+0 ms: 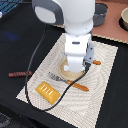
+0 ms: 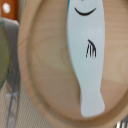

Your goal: Interact with the objects in diverse but meaningful ways.

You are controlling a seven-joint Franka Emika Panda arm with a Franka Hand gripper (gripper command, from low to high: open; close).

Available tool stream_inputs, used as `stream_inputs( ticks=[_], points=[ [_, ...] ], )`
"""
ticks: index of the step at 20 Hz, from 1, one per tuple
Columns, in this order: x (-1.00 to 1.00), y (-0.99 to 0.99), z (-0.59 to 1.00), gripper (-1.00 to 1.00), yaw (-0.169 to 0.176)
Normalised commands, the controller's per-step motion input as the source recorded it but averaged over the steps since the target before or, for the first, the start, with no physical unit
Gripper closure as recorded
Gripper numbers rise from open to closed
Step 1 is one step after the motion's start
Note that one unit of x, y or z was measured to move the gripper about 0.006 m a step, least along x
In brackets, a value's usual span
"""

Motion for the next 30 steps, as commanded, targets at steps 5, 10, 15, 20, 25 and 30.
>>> stream_inputs(
  ticks=[5, 10, 15, 20, 25, 30],
  points=[
    [0.1, -0.81, 0.18, -1.0, -0.011],
    [-0.01, -0.64, 0.8, -1.0, -0.072],
    [0.03, -0.39, 0.71, -1.0, -0.104],
    [0.37, -0.38, 0.14, -1.0, -0.106],
    [0.15, -0.25, 0.01, -1.0, -0.081],
    [-0.15, -0.36, -0.03, -1.0, -0.037]
  ],
)
